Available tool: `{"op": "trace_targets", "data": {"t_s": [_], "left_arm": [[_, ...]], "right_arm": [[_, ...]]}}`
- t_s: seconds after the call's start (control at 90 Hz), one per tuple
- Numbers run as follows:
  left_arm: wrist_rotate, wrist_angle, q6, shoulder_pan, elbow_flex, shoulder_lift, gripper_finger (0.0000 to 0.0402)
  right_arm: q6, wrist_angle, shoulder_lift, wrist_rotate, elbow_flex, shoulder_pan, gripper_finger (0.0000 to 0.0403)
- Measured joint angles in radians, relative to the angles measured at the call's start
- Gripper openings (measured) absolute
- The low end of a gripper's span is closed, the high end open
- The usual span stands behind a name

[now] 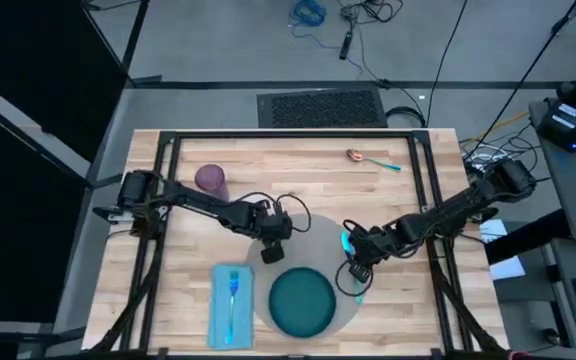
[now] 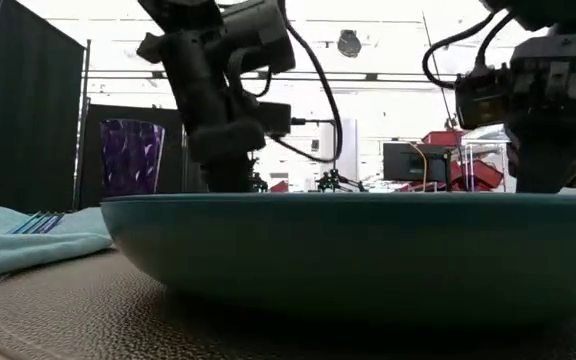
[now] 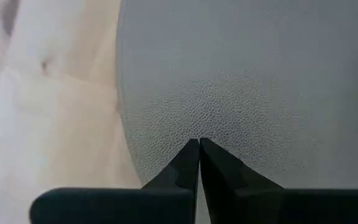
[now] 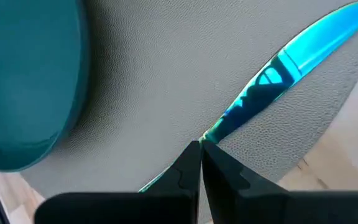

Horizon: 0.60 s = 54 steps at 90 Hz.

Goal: Set table place
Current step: Adjust the gray mat

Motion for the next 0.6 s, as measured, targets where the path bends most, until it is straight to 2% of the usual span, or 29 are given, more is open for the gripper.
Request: {"op": "trace_targets", "data": {"t_s": [0.6], "left_arm": [[0.021,0.013,0.016,0.006,0.000,0.024,0.0000]], "right_arm": [[-0.002,0.020,0.076,0.029,0.001,-0.007,0.0000]]}}
